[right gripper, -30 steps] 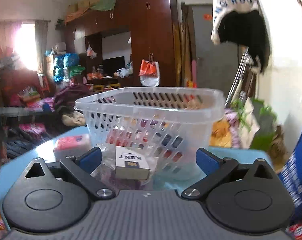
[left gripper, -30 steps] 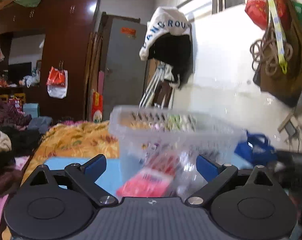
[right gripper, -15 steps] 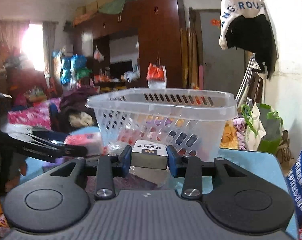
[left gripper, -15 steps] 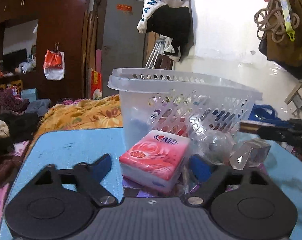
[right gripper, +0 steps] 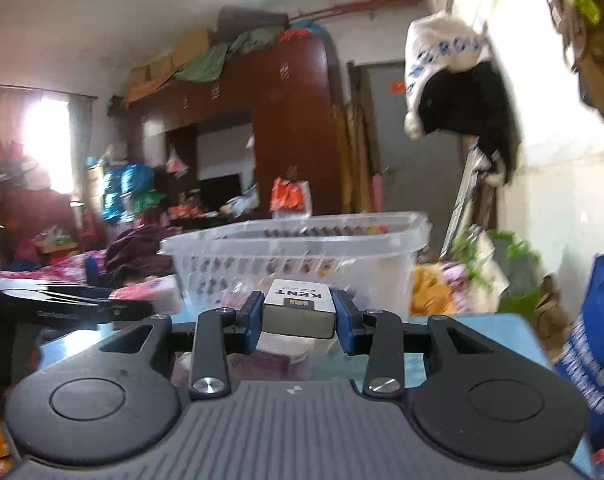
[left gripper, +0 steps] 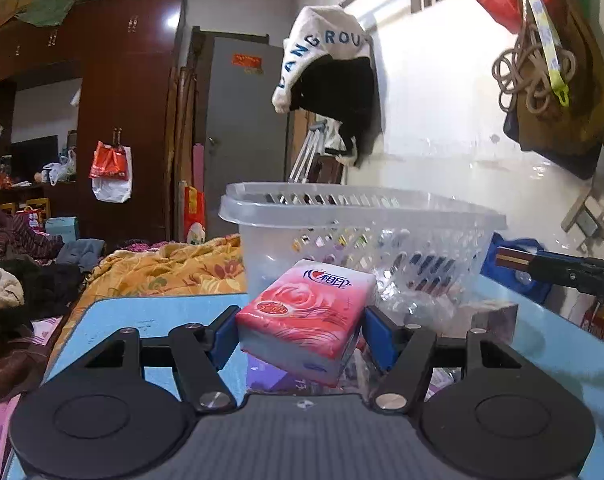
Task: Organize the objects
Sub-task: 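Grasp the pink tissue pack with the left tool while the right tool grasps the white KENT box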
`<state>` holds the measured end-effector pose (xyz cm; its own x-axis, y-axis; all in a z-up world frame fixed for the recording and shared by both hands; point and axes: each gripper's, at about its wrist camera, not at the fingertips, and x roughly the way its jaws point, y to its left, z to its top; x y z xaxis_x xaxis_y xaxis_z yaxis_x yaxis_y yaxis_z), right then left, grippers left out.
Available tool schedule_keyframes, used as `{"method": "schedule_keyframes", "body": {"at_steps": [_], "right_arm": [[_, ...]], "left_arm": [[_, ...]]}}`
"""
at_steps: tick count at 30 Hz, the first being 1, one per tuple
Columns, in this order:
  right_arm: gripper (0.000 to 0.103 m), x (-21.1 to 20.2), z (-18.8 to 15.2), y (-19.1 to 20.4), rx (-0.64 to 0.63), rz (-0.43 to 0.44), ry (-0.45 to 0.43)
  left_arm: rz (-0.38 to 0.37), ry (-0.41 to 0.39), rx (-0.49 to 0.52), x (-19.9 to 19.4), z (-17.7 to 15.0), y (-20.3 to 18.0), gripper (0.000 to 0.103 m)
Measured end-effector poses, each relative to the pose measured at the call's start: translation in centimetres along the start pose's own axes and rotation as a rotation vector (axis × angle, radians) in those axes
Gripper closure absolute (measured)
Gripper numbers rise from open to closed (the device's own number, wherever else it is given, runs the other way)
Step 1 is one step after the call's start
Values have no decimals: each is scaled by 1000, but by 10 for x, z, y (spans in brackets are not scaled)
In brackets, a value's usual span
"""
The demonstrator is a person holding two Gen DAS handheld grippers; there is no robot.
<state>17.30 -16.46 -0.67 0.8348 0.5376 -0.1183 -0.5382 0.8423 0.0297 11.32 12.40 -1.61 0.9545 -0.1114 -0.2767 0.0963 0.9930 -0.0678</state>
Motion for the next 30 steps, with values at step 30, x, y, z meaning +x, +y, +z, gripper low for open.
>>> {"method": "schedule_keyframes", "body": {"at_steps": [30], "right_arm": [[62, -10, -3, 3, -41, -65, -78]], "left_arm": [[11, -137, 1, -22, -1, 3, 34]]}}
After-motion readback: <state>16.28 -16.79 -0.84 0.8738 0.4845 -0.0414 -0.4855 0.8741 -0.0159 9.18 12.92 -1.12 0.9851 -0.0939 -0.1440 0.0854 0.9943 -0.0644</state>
